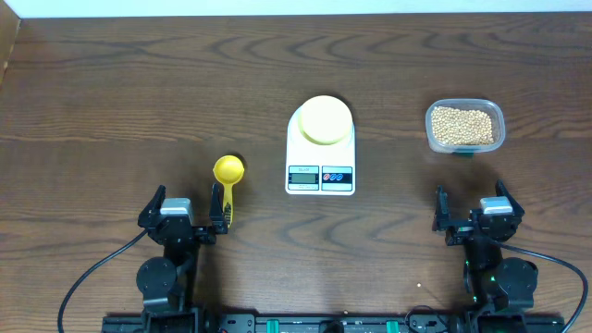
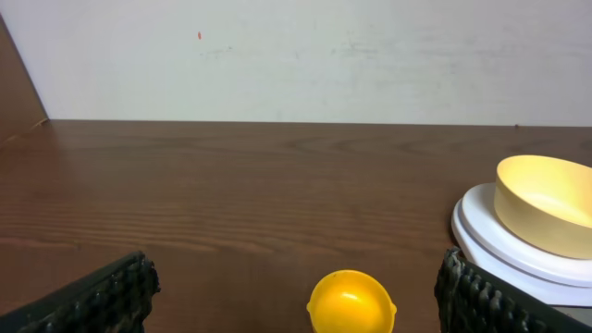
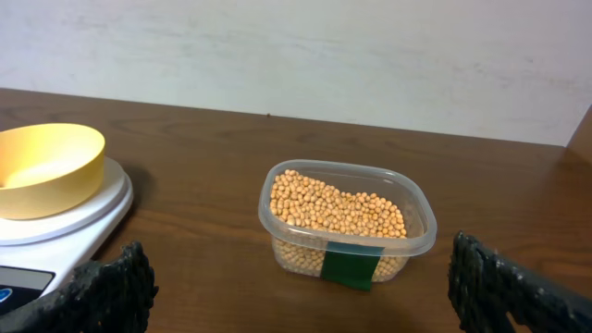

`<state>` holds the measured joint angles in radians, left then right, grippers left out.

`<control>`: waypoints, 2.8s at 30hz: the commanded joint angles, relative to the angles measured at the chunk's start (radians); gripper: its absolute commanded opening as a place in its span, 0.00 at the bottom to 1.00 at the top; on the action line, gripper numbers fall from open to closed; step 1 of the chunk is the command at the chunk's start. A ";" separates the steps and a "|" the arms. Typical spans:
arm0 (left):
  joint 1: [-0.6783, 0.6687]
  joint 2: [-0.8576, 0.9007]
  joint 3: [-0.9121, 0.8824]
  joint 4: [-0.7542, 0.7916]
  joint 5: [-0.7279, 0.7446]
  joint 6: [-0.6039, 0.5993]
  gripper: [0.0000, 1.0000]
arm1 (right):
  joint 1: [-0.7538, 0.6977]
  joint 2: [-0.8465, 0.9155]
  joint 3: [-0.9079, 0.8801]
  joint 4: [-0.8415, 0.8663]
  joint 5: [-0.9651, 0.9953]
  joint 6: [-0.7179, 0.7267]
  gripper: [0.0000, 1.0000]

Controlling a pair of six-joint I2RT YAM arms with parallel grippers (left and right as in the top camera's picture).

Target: Scoop item into bowl and weigh 50g on scale

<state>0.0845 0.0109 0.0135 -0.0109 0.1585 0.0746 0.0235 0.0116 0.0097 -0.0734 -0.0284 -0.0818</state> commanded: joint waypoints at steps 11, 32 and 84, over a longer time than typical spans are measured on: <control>0.004 -0.006 -0.010 -0.045 0.032 -0.012 0.98 | -0.004 -0.003 -0.004 -0.001 0.007 -0.005 0.99; 0.004 -0.006 -0.010 -0.045 0.032 -0.012 0.98 | -0.004 -0.003 -0.004 -0.001 0.007 -0.005 0.99; 0.004 0.220 0.296 0.027 0.291 0.019 0.98 | -0.004 -0.003 -0.004 -0.001 0.007 -0.005 0.99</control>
<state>0.0841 0.1238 0.1875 0.1501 0.4465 0.0574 0.0235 0.0120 0.0097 -0.0731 -0.0284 -0.0818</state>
